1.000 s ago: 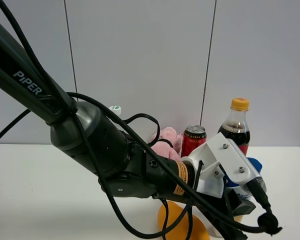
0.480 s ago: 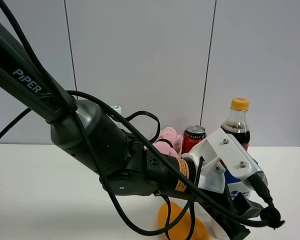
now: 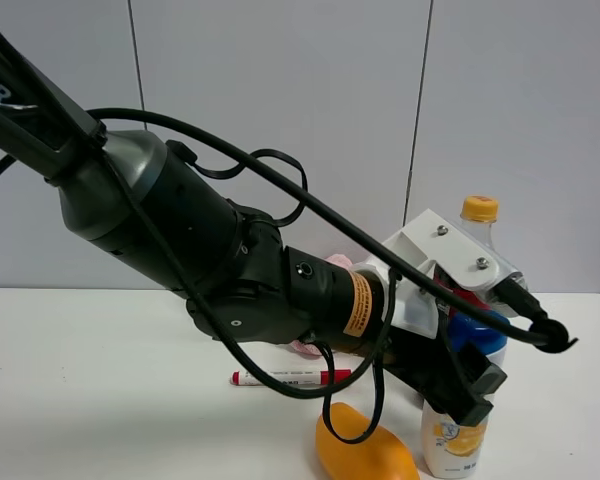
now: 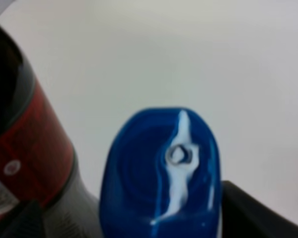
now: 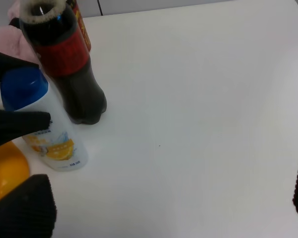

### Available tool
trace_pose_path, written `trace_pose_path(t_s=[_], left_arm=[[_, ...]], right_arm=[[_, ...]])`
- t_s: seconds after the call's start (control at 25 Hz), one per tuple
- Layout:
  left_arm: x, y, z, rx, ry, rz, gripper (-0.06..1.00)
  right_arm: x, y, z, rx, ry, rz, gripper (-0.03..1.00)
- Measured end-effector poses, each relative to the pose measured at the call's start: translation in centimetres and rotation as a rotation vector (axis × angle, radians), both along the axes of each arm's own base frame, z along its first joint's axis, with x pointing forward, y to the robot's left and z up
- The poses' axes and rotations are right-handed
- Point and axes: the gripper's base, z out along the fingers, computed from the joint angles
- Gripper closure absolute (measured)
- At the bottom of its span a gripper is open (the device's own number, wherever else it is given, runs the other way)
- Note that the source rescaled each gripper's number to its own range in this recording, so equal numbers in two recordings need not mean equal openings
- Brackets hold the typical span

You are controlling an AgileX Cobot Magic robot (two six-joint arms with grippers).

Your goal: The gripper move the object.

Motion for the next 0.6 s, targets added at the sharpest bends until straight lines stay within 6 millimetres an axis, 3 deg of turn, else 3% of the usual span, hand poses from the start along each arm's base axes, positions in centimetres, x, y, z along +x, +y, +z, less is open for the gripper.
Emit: trace_pose_path(t_s=[0.32, 0.6], left_arm=[[0.0, 0.3, 0.8, -0.023, 0.101, 0.074, 0.31], [-1.4, 1.9, 0.7, -0.010, 0.143, 0.077, 0.31]], right_arm=[[0.0, 0.0, 0.0, 0.000, 0.000, 0.000, -0.03], [0.0, 0.0, 0.0, 0.000, 0.000, 0.000, -0.03]])
